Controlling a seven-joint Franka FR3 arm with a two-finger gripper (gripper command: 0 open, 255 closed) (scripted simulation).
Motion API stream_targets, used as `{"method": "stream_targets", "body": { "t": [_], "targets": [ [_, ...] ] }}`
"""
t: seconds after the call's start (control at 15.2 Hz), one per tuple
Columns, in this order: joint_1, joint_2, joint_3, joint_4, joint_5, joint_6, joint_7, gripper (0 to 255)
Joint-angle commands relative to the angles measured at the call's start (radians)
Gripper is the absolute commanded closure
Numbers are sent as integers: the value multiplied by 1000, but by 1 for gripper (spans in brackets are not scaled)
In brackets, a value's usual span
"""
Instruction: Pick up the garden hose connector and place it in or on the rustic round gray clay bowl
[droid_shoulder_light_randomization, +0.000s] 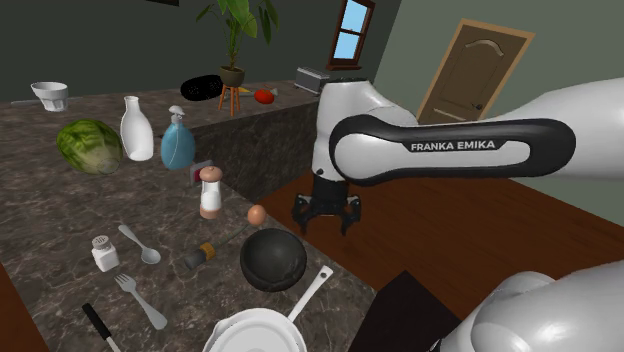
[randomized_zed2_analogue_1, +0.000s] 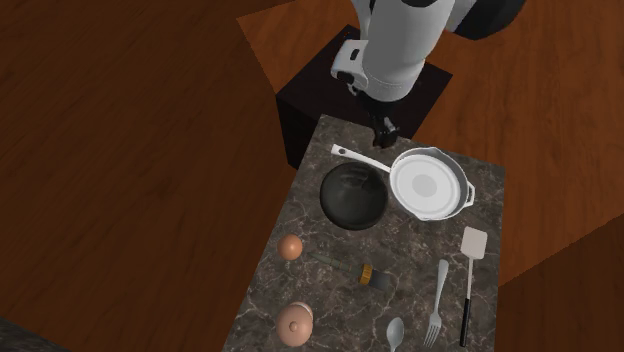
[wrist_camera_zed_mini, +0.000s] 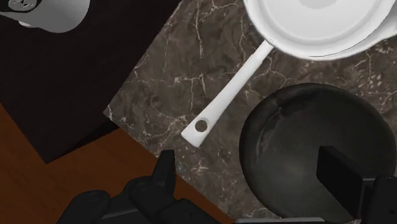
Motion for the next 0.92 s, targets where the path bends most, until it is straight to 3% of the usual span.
{"method": "stream_targets", "body": {
  "t": [0.0,0.46,0.86],
  "targets": [
    [-12,80,45,33,-10,49,99,0],
    [-35,396,139,213,-149,158,442,0],
    [26,675,116,425,-309,182,714,0]
  ]
}}
